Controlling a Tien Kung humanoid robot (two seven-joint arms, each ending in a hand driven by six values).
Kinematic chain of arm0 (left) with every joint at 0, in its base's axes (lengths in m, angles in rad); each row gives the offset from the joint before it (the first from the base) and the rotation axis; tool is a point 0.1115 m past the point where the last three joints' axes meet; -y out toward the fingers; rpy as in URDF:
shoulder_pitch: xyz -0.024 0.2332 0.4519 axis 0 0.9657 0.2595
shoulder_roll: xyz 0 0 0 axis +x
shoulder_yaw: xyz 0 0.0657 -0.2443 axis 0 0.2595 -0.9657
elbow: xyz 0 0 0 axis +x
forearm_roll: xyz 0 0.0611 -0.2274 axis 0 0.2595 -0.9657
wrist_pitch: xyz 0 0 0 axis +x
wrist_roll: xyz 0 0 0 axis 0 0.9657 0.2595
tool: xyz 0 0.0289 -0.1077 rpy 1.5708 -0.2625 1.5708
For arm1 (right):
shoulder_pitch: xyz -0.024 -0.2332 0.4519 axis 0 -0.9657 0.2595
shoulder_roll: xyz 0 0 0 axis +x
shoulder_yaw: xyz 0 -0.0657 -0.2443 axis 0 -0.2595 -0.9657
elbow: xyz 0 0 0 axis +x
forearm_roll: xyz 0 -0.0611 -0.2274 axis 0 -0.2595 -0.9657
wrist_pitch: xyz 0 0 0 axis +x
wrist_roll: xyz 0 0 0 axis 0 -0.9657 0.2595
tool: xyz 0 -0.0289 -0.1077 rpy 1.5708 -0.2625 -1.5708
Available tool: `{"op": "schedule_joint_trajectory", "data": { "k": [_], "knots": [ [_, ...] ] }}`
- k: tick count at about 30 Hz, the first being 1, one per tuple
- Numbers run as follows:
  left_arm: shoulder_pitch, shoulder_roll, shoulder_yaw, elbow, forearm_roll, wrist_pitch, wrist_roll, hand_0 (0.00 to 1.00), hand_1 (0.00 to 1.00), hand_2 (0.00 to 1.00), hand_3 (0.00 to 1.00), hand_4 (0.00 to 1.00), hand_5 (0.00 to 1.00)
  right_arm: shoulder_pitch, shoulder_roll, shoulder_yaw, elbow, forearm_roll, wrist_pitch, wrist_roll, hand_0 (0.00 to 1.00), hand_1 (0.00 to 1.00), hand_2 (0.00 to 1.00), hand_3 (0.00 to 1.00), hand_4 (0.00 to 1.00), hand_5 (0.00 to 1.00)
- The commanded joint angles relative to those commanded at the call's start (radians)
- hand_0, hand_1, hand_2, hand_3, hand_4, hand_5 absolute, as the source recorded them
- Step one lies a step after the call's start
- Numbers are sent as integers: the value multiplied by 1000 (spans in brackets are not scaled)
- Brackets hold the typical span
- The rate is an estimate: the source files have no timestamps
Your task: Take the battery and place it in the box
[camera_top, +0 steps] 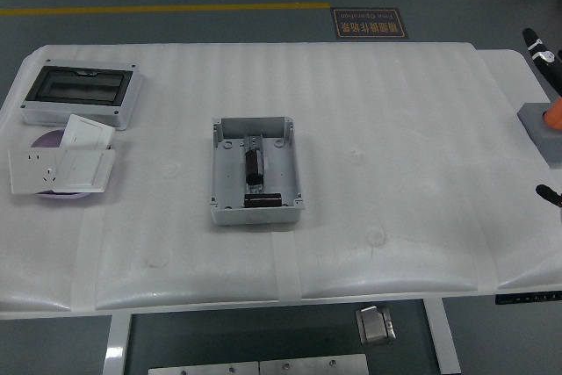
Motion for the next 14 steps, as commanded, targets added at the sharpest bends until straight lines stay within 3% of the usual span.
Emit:
{"op": "schedule_joint_trajectory", "data": {
  "k": [14],
  "knots": [
    [6,7,-17,0,25,-2,0,585,655,535,568,575,71,-13,11,31,-4,-28,-10,-9,998,998,998,998,845,446]
  ]
}}
